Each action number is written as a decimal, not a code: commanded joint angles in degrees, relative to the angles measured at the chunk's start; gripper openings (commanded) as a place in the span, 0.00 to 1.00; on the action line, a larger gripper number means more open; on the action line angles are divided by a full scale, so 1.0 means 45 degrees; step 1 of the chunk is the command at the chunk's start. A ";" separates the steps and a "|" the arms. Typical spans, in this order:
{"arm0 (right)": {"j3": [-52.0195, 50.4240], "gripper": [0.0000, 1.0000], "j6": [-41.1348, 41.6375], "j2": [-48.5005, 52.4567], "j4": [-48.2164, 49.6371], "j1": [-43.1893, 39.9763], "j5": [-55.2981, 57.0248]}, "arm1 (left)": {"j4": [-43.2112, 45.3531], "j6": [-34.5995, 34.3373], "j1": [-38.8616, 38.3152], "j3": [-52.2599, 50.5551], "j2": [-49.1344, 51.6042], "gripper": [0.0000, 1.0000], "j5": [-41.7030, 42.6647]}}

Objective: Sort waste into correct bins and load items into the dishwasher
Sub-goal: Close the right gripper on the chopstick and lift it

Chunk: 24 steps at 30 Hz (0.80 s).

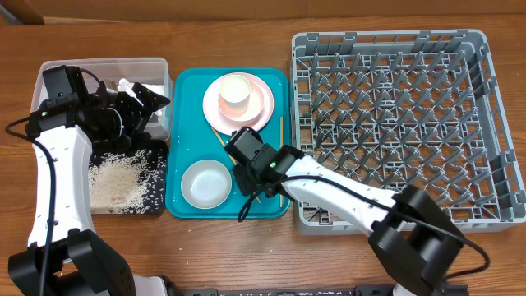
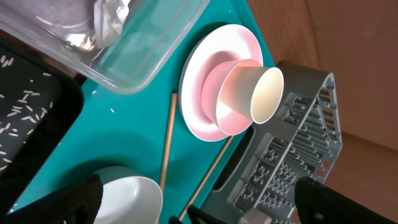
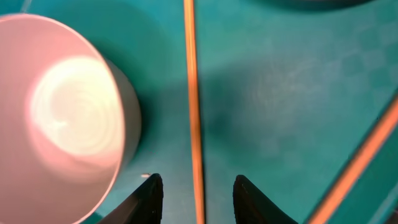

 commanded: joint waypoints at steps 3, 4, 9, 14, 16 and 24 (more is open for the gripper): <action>0.0253 0.38 0.0291 0.0811 0.0238 -0.0019 -0.0291 | 0.0015 0.0204 0.0019 0.0214 -0.0121 1.00 -0.0078; 0.0253 0.37 0.0296 0.0811 0.0267 -0.0019 -0.0296 | 0.0015 0.0199 0.0019 0.0214 -0.0121 1.00 -0.0078; 0.0253 0.35 0.0350 0.1001 0.0452 0.0044 -0.0325 | 0.0015 0.0199 0.0019 0.0214 -0.0121 1.00 -0.0078; 0.0253 0.35 0.0340 0.1360 0.0772 0.0102 -0.0491 | 0.0015 0.0199 0.0019 0.0214 -0.0121 1.00 -0.0083; 0.0253 0.35 0.0340 0.1418 0.0787 0.0102 -0.0486 | 0.0015 0.0204 0.0019 0.0214 -0.0121 1.00 -0.0078; 0.0253 0.30 0.0345 0.1491 0.0971 0.0112 -0.0491 | 0.0015 0.0204 0.0019 0.0214 -0.0121 1.00 -0.0083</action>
